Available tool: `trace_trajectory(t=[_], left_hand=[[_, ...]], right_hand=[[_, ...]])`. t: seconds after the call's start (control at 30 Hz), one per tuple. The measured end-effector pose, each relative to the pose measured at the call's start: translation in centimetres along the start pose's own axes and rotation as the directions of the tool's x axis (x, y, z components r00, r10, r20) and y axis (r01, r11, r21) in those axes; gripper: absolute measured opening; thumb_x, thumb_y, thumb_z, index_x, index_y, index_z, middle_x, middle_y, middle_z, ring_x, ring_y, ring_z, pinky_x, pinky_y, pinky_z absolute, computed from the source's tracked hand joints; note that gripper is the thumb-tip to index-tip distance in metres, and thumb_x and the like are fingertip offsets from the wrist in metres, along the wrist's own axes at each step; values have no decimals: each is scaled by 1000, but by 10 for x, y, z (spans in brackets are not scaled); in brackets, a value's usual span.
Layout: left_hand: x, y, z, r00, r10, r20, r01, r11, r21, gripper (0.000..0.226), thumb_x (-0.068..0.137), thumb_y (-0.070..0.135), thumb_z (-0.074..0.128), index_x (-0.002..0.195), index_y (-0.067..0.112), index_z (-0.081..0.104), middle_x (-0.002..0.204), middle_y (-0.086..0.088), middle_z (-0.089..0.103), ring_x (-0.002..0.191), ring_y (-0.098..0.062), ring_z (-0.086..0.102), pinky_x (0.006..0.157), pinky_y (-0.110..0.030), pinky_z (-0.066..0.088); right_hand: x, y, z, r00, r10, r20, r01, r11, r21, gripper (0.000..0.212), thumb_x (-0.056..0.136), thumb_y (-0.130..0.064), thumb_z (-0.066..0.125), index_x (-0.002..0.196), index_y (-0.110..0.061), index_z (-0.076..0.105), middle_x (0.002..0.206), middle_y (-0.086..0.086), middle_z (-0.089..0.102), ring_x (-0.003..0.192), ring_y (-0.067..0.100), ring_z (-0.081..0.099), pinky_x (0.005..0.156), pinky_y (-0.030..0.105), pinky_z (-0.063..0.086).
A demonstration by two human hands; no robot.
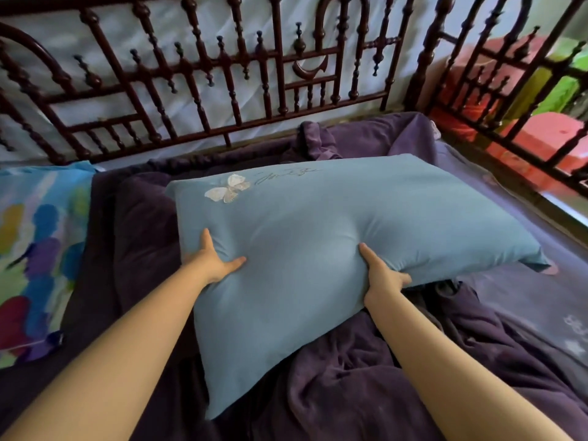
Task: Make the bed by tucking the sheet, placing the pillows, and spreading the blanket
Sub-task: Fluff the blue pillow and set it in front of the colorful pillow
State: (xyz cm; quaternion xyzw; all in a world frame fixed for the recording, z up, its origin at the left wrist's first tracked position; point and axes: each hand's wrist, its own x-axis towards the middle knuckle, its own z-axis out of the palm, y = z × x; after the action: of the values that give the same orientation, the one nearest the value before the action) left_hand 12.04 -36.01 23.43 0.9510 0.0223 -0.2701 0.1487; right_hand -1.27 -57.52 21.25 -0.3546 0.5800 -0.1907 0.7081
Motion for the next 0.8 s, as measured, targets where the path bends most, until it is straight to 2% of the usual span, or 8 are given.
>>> trace_trajectory(t=[0.23,0.37,0.43,0.5,0.53,0.6,0.67,0.8], left_hand=[[-31,1,-16,985,62,-162,-98,970,-223,81,83,34,68,146,12,22,144,-20,39,128,-39,42,102,-38,36],[-65,8,-24,966,55,-253,-100,981,-168,62,91,29,57,141,4,29,141,-25,43,128,-38,45,101,-36,37],[-84,8,-33,974,40,-225,-57,996,-71,53,96,27,47,141,3,30,141,-25,44,128,-38,46,102,-36,38],[-101,4,-50,995,-50,-80,57,995,78,45,100,23,34,139,0,35,130,-25,53,116,-36,56,94,-36,46],[-109,1,-58,992,-119,38,111,981,159,39,101,18,30,130,-3,44,110,-23,62,95,-33,64,77,-33,55],[-123,0,-84,946,-263,189,187,920,343,32,99,10,30,94,-7,57,70,-13,56,52,-18,56,41,-21,50],[-129,8,-106,954,-261,148,189,906,379,28,97,9,35,82,-4,55,65,-10,52,48,-16,51,42,-22,46],[-132,36,-128,983,-179,42,144,892,428,22,96,9,37,92,-3,56,91,-15,62,68,-22,57,60,-29,51]], right_hand=[[-14,-67,32,914,-310,263,317,948,15,32,75,-1,64,99,-19,54,103,5,60,94,24,58,86,34,50],[-36,-107,50,808,-390,442,408,911,58,27,76,2,60,74,-24,55,83,1,62,80,21,60,73,30,52],[-51,-124,58,751,-390,532,407,909,92,27,80,4,57,73,-23,54,77,0,60,73,18,59,64,26,51],[-69,-136,63,684,-369,629,383,916,121,25,81,4,56,74,-20,54,76,1,59,69,16,58,61,26,51],[-78,-139,65,642,-353,681,370,920,128,24,82,4,56,74,-19,54,76,1,60,68,16,58,62,28,52],[-98,-143,67,556,-313,770,337,932,135,24,83,4,55,75,-18,54,77,2,60,69,17,59,65,30,53],[-112,-150,65,478,-294,828,296,941,164,23,84,5,54,78,-17,55,79,3,62,69,18,61,67,32,54],[-101,-182,44,286,-322,902,265,932,249,21,79,0,52,97,-9,59,76,2,73,68,17,70,66,29,59]])
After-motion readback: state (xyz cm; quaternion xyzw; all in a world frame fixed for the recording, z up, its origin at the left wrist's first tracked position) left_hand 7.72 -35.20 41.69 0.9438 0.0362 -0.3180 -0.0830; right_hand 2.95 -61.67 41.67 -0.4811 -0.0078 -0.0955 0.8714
